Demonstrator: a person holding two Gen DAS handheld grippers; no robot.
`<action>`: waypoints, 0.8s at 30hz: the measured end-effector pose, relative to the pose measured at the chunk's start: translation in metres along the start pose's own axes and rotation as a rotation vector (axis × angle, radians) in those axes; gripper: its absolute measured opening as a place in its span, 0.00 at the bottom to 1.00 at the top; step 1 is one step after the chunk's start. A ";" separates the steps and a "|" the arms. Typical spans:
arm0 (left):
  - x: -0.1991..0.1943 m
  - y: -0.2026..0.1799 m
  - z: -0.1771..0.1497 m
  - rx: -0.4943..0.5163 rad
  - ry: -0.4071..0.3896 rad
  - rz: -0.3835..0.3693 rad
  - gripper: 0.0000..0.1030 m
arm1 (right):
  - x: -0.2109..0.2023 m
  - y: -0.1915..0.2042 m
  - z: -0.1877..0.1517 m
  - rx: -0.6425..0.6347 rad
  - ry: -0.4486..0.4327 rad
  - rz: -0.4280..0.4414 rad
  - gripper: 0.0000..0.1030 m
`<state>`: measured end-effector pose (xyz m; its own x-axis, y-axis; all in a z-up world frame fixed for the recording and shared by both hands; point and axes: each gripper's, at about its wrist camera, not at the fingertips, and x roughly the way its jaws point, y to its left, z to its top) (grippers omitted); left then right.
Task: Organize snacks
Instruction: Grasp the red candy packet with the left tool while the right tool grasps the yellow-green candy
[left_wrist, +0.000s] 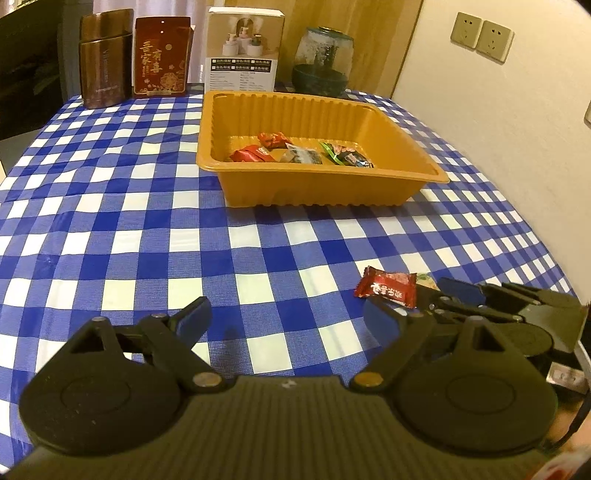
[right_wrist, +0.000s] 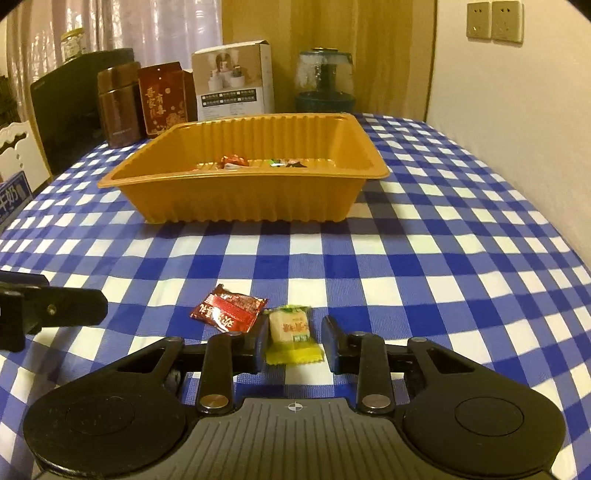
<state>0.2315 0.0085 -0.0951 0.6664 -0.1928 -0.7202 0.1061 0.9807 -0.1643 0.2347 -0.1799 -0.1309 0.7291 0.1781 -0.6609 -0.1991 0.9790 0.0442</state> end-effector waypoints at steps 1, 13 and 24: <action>0.001 -0.001 0.000 0.004 0.000 -0.001 0.85 | 0.000 0.001 0.000 -0.007 0.000 0.001 0.31; 0.008 0.001 0.003 0.025 0.009 0.013 0.85 | -0.006 0.007 -0.001 -0.011 0.025 0.135 0.22; 0.015 -0.007 0.000 0.010 0.002 -0.030 0.85 | -0.022 -0.021 0.004 0.160 0.016 0.090 0.22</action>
<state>0.2410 -0.0015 -0.1047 0.6613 -0.2221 -0.7165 0.1331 0.9747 -0.1793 0.2256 -0.2038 -0.1141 0.7019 0.2651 -0.6610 -0.1555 0.9628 0.2210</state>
